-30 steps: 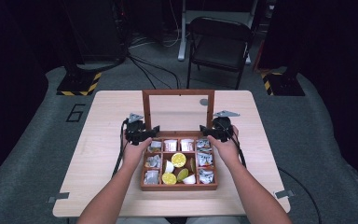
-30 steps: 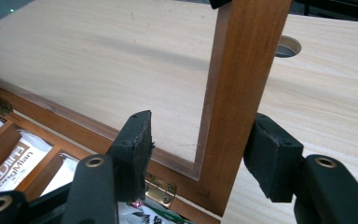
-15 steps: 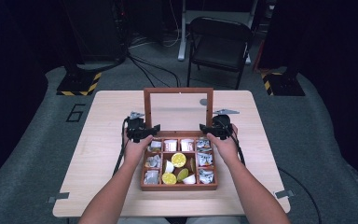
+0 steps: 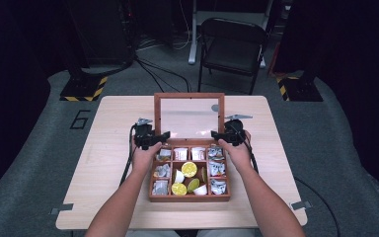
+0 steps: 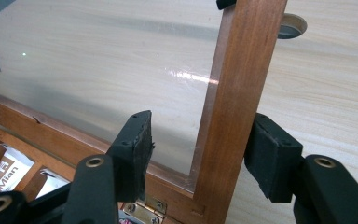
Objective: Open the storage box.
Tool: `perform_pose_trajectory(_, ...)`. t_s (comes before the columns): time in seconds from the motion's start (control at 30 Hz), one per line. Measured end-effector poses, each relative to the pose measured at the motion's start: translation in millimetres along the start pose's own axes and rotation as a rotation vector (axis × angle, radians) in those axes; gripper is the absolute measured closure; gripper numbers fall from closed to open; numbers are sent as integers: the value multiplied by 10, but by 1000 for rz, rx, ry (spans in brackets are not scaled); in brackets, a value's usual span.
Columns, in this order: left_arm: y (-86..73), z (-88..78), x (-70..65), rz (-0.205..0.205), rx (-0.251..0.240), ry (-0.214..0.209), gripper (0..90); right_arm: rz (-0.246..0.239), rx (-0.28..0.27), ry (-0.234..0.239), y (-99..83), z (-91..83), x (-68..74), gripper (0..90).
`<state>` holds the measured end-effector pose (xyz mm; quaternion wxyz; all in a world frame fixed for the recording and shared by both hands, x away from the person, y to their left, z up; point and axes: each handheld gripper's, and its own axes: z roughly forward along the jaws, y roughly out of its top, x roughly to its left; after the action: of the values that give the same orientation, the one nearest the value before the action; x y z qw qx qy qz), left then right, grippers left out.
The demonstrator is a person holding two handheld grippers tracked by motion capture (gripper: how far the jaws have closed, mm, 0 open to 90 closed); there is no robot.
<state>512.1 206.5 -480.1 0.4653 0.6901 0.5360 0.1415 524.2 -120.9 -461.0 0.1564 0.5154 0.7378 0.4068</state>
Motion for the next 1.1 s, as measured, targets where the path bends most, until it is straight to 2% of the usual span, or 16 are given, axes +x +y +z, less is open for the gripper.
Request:
perform_pose_trajectory(0.3, 3, 27, 8, -8, 10, 0, 369, 8, 11, 0, 5, 23, -8, 420)
perform_pose_trajectory(0.4, 16, 54, -14, 9, 26, 15, 337, 5, 13, -5, 3, 40, -6, 402)
perform_pose_trajectory(0.97, 1, 131, 55, -45, 53, -12, 309, 38, 38, 3, -7, 129, -38, 359)
perform_pose_trajectory(1.1, -3, 148, 65, -71, 60, -16, 308, 41, 48, 7, -4, 146, -54, 354)
